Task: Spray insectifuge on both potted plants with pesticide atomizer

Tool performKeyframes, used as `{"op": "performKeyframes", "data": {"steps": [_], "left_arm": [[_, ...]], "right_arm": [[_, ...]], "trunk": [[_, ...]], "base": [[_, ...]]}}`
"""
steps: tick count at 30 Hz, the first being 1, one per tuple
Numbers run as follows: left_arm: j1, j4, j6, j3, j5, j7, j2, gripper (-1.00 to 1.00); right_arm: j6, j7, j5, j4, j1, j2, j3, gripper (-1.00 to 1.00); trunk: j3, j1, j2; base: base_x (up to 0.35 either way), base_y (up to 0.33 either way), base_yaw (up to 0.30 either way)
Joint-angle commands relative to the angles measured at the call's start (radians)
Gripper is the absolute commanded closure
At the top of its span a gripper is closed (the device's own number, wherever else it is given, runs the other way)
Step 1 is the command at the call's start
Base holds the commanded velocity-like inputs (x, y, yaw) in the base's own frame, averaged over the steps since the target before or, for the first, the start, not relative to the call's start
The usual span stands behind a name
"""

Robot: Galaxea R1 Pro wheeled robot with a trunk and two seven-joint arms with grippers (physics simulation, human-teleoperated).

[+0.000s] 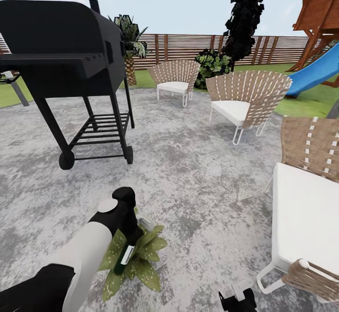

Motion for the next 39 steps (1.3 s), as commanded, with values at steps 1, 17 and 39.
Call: {"op": "performKeyframes", "data": {"steps": [1,17,39], "left_arm": [[-0.001,-0.001,0.011,-0.001,-0.010,-0.011,0.000,1.00],[-0.005,-0.002,0.012,-0.002,-0.010,-0.011,0.000,1.00],[-0.007,-0.002,0.010,-0.002,-0.010,-0.011,0.000,1.00]], "right_arm": [[-0.003,-0.002,0.011,0.001,-0.001,0.000,-0.008,-1.00],[-0.003,-0.002,0.011,0.001,-0.001,0.000,-0.008,-1.00],[-0.003,-0.003,0.011,0.001,-0.001,0.000,-0.009,-1.00]], "trunk": [[-0.001,-0.001,0.000],[-0.001,-0.001,0.000],[-0.001,-0.001,0.000]], "base": [[-0.176,-0.128,0.000],[-0.014,-0.010,0.066],[-0.047,-0.051,0.089]]}}
